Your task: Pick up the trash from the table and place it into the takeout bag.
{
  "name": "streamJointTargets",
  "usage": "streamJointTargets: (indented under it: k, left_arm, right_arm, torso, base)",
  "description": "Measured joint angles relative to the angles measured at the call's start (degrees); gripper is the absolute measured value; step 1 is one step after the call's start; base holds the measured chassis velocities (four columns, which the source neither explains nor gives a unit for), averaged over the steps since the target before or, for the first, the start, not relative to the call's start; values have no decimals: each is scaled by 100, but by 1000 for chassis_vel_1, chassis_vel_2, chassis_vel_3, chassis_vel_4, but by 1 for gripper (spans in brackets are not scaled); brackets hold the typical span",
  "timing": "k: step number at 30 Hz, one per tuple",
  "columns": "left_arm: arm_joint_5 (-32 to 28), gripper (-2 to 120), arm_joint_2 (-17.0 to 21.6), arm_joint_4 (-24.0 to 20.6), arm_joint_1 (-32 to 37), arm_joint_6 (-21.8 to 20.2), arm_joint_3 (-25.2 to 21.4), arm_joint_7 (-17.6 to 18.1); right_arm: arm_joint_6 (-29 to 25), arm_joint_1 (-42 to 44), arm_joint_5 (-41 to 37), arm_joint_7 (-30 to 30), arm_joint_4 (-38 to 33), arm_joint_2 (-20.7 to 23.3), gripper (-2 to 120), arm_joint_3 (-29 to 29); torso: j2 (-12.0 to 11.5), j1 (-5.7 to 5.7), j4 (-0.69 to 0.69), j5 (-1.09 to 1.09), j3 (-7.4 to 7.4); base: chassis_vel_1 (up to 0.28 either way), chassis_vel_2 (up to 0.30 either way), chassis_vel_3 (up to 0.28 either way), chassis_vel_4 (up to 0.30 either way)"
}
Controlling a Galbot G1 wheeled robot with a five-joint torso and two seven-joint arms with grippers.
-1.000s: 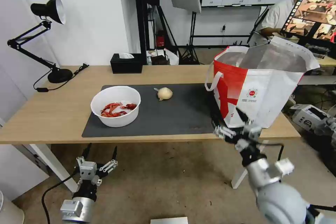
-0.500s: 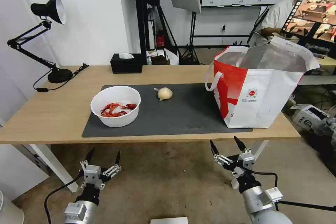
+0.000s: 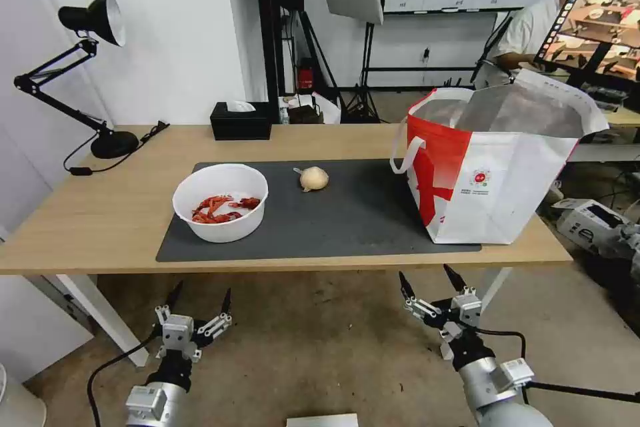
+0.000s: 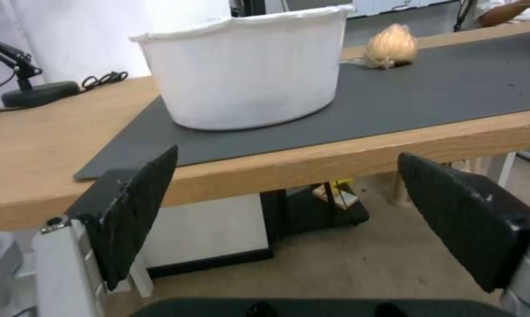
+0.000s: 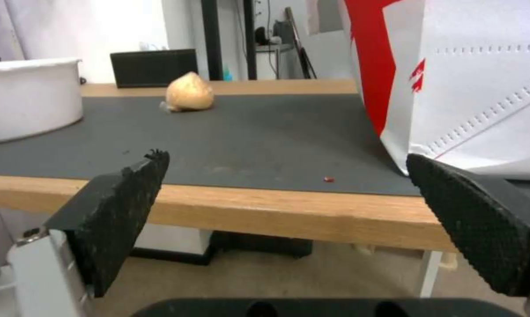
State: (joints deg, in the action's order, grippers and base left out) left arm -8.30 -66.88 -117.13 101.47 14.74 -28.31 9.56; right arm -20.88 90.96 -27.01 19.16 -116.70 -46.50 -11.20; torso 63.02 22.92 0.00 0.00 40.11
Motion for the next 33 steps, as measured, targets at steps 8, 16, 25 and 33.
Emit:
streamJointTargets:
  k: [8, 16, 25, 33]
  left_arm:
    - [2, 100, 15, 0, 5, 20, -14, -1]
    - [2, 100, 15, -4, 6, 27, -17, -1]
    - [3, 100, -25, 13, -3, 44, 3, -31]
    - [10, 100, 7, 0, -70, 60, 65, -46]
  right_arm:
    - [15, -4, 9, -6, 34, -17, 100, 1]
    - [34, 23, 56, -8, 41, -58, 100, 44]
    - [359, -179, 26, -20, 6, -119, 100, 191]
    - [1193, -2079, -603, 8, -79, -67, 100, 1032]
  torso:
    - [0, 0, 0, 0, 0]
    - [0, 0, 0, 0, 0]
    - [0, 0, 0, 0, 0]
    - [0, 0, -1, 0, 1]
  base:
    - [0, 0, 0, 0]
    - [0, 0, 0, 0]
    - [0, 0, 0, 0]
    - [0, 0, 0, 0]
